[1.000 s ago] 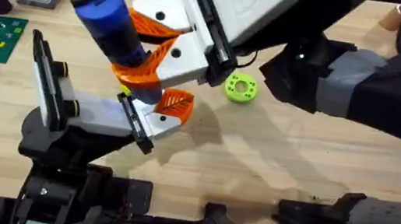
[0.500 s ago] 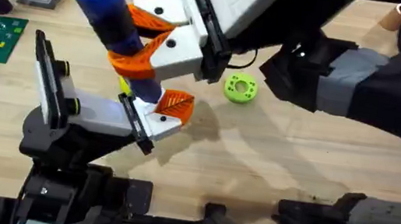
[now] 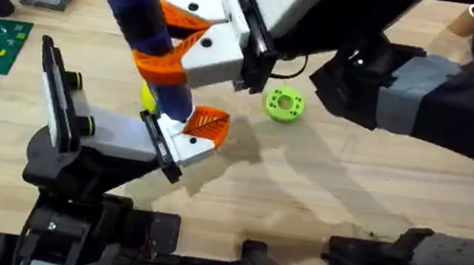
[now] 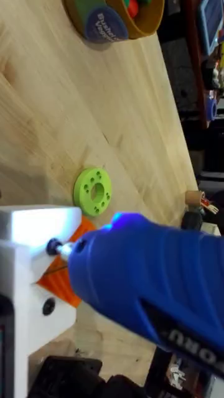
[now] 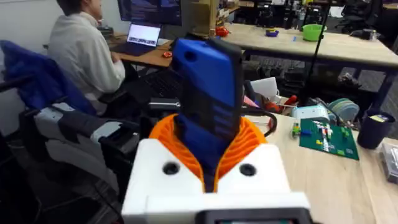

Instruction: Pick up the gripper from the table and insert it into the empty holder that is missing its gripper. Then pick up a screw, insert it into the mounting hole, and use the screwdriver to tighten it. Finally, clean up the table by picking up the vegetable and placing it into the bucket.

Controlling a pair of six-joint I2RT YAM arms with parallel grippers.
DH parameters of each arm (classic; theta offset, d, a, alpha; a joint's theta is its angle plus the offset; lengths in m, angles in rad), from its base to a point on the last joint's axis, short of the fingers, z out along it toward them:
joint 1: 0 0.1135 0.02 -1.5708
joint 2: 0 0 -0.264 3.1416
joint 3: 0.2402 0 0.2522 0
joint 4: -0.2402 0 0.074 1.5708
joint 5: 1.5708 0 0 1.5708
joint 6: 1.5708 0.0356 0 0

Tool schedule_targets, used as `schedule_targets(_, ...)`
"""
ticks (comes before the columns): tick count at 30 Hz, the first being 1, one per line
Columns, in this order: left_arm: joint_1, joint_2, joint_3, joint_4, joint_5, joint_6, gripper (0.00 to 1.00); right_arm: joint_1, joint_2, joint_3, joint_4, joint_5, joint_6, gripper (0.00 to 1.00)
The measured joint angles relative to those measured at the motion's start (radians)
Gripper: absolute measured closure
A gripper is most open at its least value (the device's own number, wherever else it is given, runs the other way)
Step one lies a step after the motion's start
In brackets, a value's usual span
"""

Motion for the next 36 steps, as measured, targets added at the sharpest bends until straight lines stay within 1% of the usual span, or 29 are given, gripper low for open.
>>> schedule_targets(11,0.0,0.0,0.0,0.0,0.002,0.0,0.986,0.002,0.0,0.0,0.003,0.0,0.036,0.956)
schedule_targets(16,0.0,-0.001,0.0,0.0,0.002,0.0,0.986,0.014,0.008,0.0,0.037,0.0,0.048,0.956)
schedule_targets(36,0.0,-0.001,0.0,0.0,0.002,0.001,0.986,0.017,0.013,-0.001,0.055,-0.003,0.052,0.966)
